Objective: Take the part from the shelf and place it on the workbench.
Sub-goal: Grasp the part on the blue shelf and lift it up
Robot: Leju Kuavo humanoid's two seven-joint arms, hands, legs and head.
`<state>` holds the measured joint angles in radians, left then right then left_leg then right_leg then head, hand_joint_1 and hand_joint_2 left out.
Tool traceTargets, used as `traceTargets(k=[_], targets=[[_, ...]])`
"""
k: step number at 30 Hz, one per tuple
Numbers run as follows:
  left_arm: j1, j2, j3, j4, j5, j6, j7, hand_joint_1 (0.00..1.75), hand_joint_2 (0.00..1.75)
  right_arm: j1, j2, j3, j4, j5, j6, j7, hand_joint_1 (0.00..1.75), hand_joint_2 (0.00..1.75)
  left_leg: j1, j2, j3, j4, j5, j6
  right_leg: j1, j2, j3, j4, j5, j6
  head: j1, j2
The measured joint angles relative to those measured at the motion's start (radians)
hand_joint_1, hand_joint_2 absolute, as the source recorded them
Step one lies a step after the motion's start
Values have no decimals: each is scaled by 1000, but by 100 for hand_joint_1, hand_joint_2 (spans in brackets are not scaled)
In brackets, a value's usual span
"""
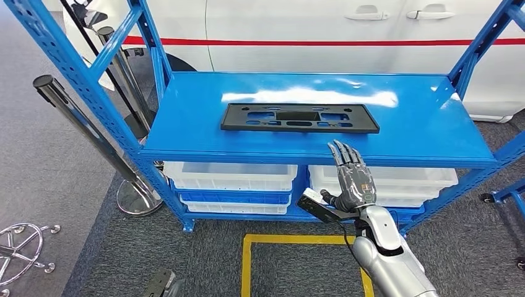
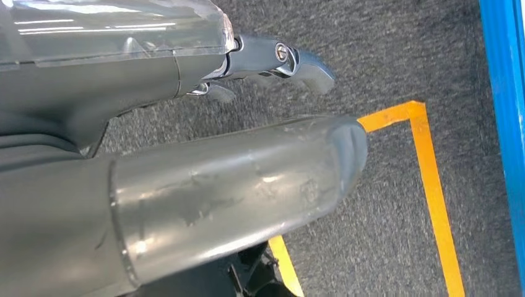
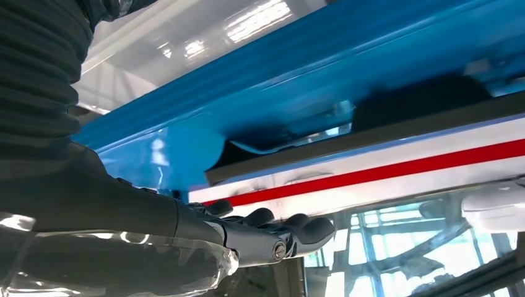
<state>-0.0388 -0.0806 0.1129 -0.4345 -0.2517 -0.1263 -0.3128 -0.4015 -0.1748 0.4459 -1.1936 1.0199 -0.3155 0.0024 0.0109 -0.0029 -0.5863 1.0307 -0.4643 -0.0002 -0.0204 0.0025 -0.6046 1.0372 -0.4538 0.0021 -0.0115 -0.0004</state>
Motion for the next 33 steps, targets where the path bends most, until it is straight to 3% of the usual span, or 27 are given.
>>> traceTargets(k=[2, 4, 5, 6, 7, 10, 12, 15, 17, 19, 21, 22, 24, 26, 30, 32, 33], targets=[[-1, 0, 0, 0, 0, 0, 0, 0, 0, 0, 0, 0, -1, 0, 0, 0, 0, 175, 3, 0, -32, 73, -45, -9, -2, -1, 2, -5, 3, -12, 0, 0], [0, 0, 0, 0, 0, 0, 0, 0, 0, 0, 1, 0, -1, 0, 0, 0, 0, 175, 3, 0, -95, 207, -107, -14, 0, -2, 2, -5, 2, -18, -1, 0], [1, 0, 0, 0, 0, 0, 0, 0, 0, 1, 1, 0, -1, 0, 0, 0, 0, 175, 3, 0, -121, 259, -123, -15, 2, -2, 2, -5, 1, -18, -1, 0], [2, 0, 0, 0, 0, 0, 0, 0, 0, 1, 1, 0, 0, 0, 0, 0, 0, 175, 3, 0, -132, 278, -119, -14, 3, -2, 3, -5, 1, -19, -1, 0], [3, 0, 0, 0, 0, 0, 0, 0, 0, 1, 1, 0, 0, 0, 0, 0, 0, 175, 3, 0, -124, 256, -96, -11, 5, -1, 4, -5, 0, -19, -1, 0], [1, 1, 0, 0, 0, 0, 0, 0, 0, 0, 1, 0, 0, 0, 0, 0, 0, 175, -2, 0, -32, 57, -2, 8, 8, 0, 11, -4, -5, -14, -1, 0], [0, 2, -1, 0, 0, 0, 0, 0, 0, 0, 1, 0, 0, 0, 1, 0, 0, 175, -8, 1, -2, -11, 8, 19, 10, 1, 12, -4, -4, -3, -1, 0], [1, 2, -1, 0, 0, 0, 0, 0, 0, 1, 1, 0, -1, 0, 1, 0, 0, 175, -7, 0, 15, -32, 10, 37, 9, 0, 13, 13, 5, 17, 0, 0], [1, 2, -1, 0, 0, 0, 0, 0, 0, 0, 1, 0, -2, 0, 1, 0, 0, 175, -4, 0, 30, -39, 13, 46, 7, -1, -11, 67, -32, 24, 0, 0], [0, 3, -2, 0, 1, 0, 0, 0, 0, 2, 0, 0, -3, 0, 1, 0, 0, 175, -5, 0, 32, -39, 11, 50, 5, -1, -69, 178, -92, 30, 1, 0], [3, 3, -3, 0, 1, 0, 0, 0, 0, 7, 0, 0, -3, 0, 1, 0, 0, 175, -5, 0, 34, -37, 6, 50, 4, -1, -119, 253, -113, 36, 1, 0], [5, 3, -3, 0, 1, 0, 0, 0, 0, 9, 0, 0, -3, 0, 1, 0, 0, 175, -5, 0, 38, -36, 2, 49, 3, -1, -121, 241, -94, 37, 1, 0], [7, 3, -7, 0, 2, 0, 0, 0, 0, 9, 0, 0, -5, 0, 0, -2, 0, 175, -3, -1, 48, -32, -10, 42, -1, -2, -78, 127, -16, 36, 1, 0], [6, 3, -12, 0, 7, 0, -1, 0, 0, 9, 0, 0, -8, 0, 0, -7, 0, 175, -4, -1, 53, -26, -22, 31, 3, -3, -37, 23, 19, 29, 1, 0], [6, 4, -23, 0, 16, 0, -3, 0, 0, 13, 0, 0, -14, 0, 0, -12, 0, 175, -6, 0, 57, -9, -33, 10, 7, -1, -20, -3, 16, -4, 1, 0], [4, 4, -25, -1, 17, 0, -3, 0, 0, 10, 0, 0, -18, 0, 0, -13, 0, 175, -4, 0, 29, 54, -51, 2, 4, -1, -3, -9, 9, -17, 1, 0], [3, 5, -25, -1, 17, 0, -3, 0, 0, 9, 0, 0, -19, 0, 0, -13, 0, 175, -2, 0, -3, 112, -73, -2, 5, -1, 4, -10, 4, -22, 0, 0]])
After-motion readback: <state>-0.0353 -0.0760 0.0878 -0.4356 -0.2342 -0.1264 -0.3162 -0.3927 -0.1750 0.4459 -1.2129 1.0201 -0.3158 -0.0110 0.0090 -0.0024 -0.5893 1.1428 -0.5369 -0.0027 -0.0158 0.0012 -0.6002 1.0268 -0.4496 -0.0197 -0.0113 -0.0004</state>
